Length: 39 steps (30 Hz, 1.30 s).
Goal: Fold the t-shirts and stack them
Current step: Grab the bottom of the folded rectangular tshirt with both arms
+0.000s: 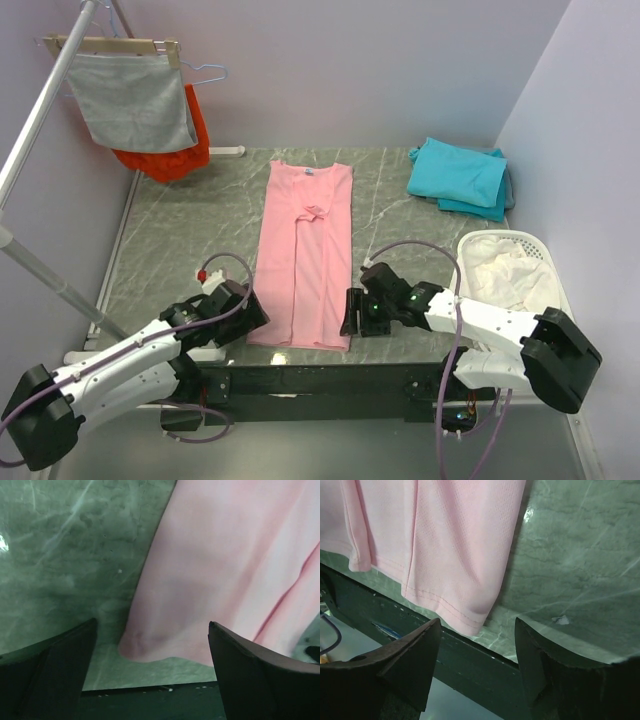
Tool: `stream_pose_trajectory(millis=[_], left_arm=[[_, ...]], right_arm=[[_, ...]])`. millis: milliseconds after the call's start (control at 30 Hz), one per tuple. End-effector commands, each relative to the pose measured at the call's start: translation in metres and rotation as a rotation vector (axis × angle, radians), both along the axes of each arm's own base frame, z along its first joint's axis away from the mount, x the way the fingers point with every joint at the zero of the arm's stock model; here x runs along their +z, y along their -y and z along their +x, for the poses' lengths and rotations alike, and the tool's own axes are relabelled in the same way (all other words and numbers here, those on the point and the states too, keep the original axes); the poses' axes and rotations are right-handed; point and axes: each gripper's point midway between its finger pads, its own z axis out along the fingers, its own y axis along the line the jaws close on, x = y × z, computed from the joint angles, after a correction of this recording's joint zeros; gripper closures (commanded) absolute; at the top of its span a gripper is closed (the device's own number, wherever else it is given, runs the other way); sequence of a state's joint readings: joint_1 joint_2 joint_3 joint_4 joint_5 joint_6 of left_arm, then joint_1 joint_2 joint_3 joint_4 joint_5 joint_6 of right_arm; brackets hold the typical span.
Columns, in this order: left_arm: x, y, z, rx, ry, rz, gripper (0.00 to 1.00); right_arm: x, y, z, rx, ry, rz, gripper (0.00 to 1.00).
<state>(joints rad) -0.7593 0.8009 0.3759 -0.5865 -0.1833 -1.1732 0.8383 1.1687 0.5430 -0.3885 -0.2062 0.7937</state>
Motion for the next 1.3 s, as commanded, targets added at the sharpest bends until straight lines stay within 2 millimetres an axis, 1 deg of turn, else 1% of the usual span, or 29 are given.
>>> stream_pose_trajectory(millis=[0,100,167,300,367,400,467,500,533,567,600,633,667,733,767,800,867,933,967,1067,1233,1267], left_arm=[[-0.001,-0.011,-0.011,0.095,-0.052,0.051,0.01],[-0.004,-0.013,-0.018,0.097,-0.07,0.048,0.01],[-0.006,-0.012,-0.019,0.094,-0.073,0.038,0.01],[-0.009,-0.01,-0.022,0.08,-0.085,0.035,0.01],[-0.01,-0.008,-0.023,0.068,-0.084,0.024,0.05],[-0.011,-0.008,-0.024,0.067,-0.085,0.023,0.1],[-0.012,-0.007,-0.024,0.061,-0.087,0.018,0.15],[-0.013,-0.007,-0.024,0.058,-0.091,0.022,0.23],[-0.013,-0.007,-0.025,0.054,-0.092,0.023,0.28],[-0.012,-0.006,-0.025,0.052,-0.092,0.024,0.34],[-0.013,-0.006,-0.025,0.052,-0.095,0.028,0.48],[-0.013,-0.006,-0.025,0.05,-0.095,0.026,0.54],[-0.013,-0.006,-0.026,0.049,-0.098,0.021,0.58],[-0.013,-0.004,-0.026,0.042,-0.098,0.014,0.68],[-0.013,-0.004,-0.027,0.041,-0.1,0.012,0.73],[-0.013,-0.002,-0.028,0.035,-0.104,0.005,0.81],[-0.014,0.0,-0.029,0.025,-0.104,-0.009,0.86],[-0.013,0.006,-0.029,0.008,-0.103,-0.03,0.97],[-0.013,0.008,-0.03,0.002,-0.102,-0.035,0.99],[-0.008,0.02,-0.029,-0.035,-0.095,-0.072,0.99],[-0.005,0.036,-0.037,-0.098,-0.107,-0.083,0.99],[-0.002,0.042,-0.036,-0.11,-0.094,-0.098,0.99]], right_arm=[[-0.003,-0.012,-0.004,-0.03,-0.025,0.045,0.33],[-0.01,-0.014,-0.008,-0.034,-0.045,0.05,0.33],[-0.014,-0.014,-0.01,-0.035,-0.058,0.043,0.34],[-0.017,-0.019,-0.014,-0.032,-0.075,0.054,0.39],[-0.021,-0.02,-0.015,-0.03,-0.084,0.049,0.41],[-0.022,-0.022,-0.014,-0.031,-0.084,0.051,0.42],[-0.025,-0.022,-0.014,-0.033,-0.094,0.047,0.48],[-0.025,-0.024,-0.014,-0.029,-0.093,0.053,0.49],[-0.025,-0.025,-0.014,-0.026,-0.093,0.055,0.53],[-0.026,-0.025,-0.014,-0.03,-0.093,0.049,0.58],[-0.026,-0.025,-0.013,-0.032,-0.092,0.049,0.62],[-0.027,-0.024,-0.014,-0.033,-0.092,0.045,0.65],[-0.028,-0.021,-0.012,-0.038,-0.087,0.031,0.76],[-0.028,-0.019,-0.011,-0.042,-0.081,0.015,0.83],[-0.028,-0.016,-0.01,-0.048,-0.073,-0.001,0.91],[-0.026,-0.014,-0.009,-0.051,-0.062,-0.012,0.95],[-0.025,-0.01,-0.007,-0.06,-0.05,-0.029,0.99],[-0.023,-0.008,-0.005,-0.062,-0.038,-0.04,1.0],[-0.022,-0.006,-0.005,-0.062,-0.035,-0.049,1.0],[-0.023,-0.001,-0.005,-0.064,-0.031,-0.07,1.0],[-0.023,0.004,-0.007,-0.065,-0.028,-0.085,1.0],[-0.022,0.006,-0.007,-0.067,-0.027,-0.09,0.92]])
